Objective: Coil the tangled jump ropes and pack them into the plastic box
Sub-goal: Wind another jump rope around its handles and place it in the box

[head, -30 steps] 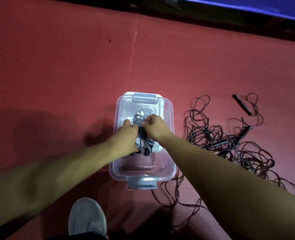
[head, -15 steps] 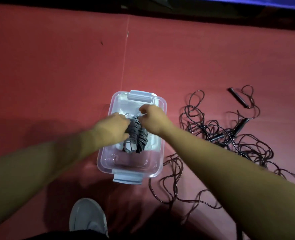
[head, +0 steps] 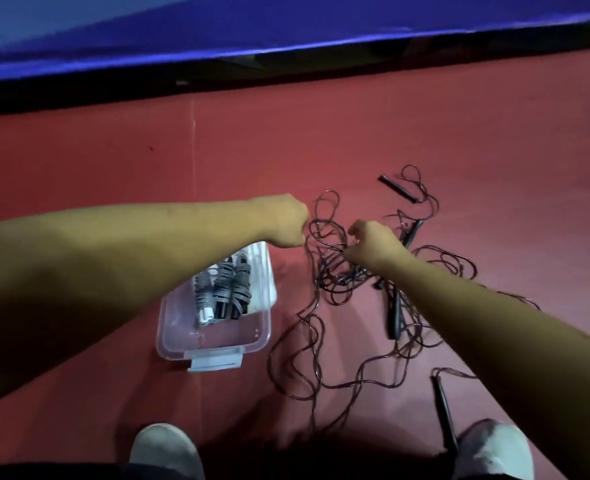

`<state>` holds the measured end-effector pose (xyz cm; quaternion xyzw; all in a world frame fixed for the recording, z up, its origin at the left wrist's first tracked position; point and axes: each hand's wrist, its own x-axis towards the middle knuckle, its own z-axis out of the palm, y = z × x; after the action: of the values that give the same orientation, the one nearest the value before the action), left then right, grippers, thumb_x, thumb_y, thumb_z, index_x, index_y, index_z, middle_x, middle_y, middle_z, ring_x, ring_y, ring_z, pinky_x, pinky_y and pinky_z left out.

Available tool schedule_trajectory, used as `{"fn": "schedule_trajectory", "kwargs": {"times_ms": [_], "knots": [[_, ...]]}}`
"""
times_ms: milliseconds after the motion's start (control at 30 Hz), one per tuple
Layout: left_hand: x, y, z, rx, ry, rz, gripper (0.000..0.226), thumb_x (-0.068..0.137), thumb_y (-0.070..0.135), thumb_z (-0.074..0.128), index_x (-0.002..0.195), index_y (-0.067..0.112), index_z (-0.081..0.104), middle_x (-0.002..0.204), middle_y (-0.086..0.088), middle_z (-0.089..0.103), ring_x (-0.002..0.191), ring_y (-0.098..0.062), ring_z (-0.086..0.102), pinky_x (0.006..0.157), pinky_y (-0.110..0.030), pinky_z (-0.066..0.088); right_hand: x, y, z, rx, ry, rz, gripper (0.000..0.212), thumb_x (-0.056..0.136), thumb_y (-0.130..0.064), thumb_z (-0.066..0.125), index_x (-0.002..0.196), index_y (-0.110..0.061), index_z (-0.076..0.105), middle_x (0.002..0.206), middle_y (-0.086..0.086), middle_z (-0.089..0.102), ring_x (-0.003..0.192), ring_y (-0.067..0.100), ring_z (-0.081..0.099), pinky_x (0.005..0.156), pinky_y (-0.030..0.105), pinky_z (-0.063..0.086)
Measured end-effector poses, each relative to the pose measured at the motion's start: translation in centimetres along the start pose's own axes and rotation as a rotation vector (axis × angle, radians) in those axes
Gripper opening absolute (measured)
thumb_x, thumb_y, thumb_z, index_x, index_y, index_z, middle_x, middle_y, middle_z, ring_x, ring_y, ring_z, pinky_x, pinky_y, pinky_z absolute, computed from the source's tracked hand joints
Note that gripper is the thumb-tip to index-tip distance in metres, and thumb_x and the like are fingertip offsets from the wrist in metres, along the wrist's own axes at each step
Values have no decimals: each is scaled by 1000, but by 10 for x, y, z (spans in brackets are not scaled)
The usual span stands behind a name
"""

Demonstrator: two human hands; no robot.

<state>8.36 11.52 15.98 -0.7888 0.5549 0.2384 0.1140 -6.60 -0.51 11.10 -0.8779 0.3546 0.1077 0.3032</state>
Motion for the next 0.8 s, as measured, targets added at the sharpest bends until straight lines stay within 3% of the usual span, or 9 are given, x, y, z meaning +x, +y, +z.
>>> {"fn": "schedule_trajectory", "kwargs": {"times_ms": [67, 133, 300, 400, 467, 533, 633, 700, 800], "knots": [[13, 25, 9, -5, -38, 14, 30, 93, 28, 54, 106, 4, 67, 102, -14, 69, 98, -34, 62, 81, -37, 52, -6, 27, 5, 2, -26, 33, 42, 78, -18, 73, 116, -4, 62, 109, 15, 67, 95, 32, 65, 81, 43, 56], [25, 48, 26, -15, -83, 15, 30, 94, 26, 53, 107, 3, 67, 106, -17, 68, 99, -35, 62, 79, -35, 49, -10, 55, 13, -32, -65, 69, 48, 75, -26, 76, 115, -5, 62, 109, 16, 64, 98, 34, 63, 81, 39, 54], [58, 83, 94, -151, -206, -102, 26, 93, 21, 53, 108, 3, 65, 114, -18, 66, 103, -32, 60, 86, -38, 52, -7, 112, 39, -31, -130, 175, 74, 56, -46, 74, 120, -13, 58, 119, 13, 56, 105, 32, 59, 94, 43, 52], [72, 84, 129, -363, -80, -278, 33, 92, 18, 56, 123, 6, 56, 129, -18, 46, 120, -35, 49, 98, -43, 47, -1, 124, 53, -58, -112, 160, 60, 72, -35, 71, 125, -11, 55, 121, 14, 51, 110, 36, 56, 98, 46, 49], [81, 83, 148, -448, 25, -380, 42, 92, 21, 58, 131, 10, 47, 130, -18, 40, 120, -38, 48, 98, -45, 46, 6, 126, 65, -55, -103, 126, 49, 79, -27, 65, 124, -10, 54, 120, 15, 48, 111, 37, 55, 97, 45, 48], [93, 83, 166, -483, 11, -337, 49, 90, 19, 57, 137, 20, 41, 128, -17, 39, 115, -41, 53, 96, -46, 48, 14, 126, 79, -38, -151, 86, 55, 77, -24, 65, 130, -15, 53, 122, 14, 47, 115, 38, 54, 99, 44, 48], [107, 83, 192, -502, -139, -194, 70, 86, 14, 58, 145, 42, 32, 134, -17, 33, 110, -41, 57, 99, -44, 48, 23, 128, 100, -84, -244, 55, 63, 80, -24, 65, 141, -27, 48, 128, 16, 44, 119, 40, 51, 103, 44, 46], [113, 81, 205, -482, -128, -168, 63, 86, 9, 56, 141, 36, 40, 130, -16, 35, 105, -40, 59, 94, -44, 50, 26, 132, 112, -189, -295, 56, 64, 84, -25, 62, 144, -32, 44, 137, 18, 40, 126, 39, 45, 107, 43, 42], [115, 77, 212, -433, 26, -136, 33, 89, 9, 54, 118, 23, 50, 112, -11, 49, 95, -35, 60, 80, -41, 50, 30, 140, 124, -313, -289, 49, 60, 88, -25, 58, 145, -33, 42, 147, 21, 33, 131, 40, 40, 108, 43, 40]]}}
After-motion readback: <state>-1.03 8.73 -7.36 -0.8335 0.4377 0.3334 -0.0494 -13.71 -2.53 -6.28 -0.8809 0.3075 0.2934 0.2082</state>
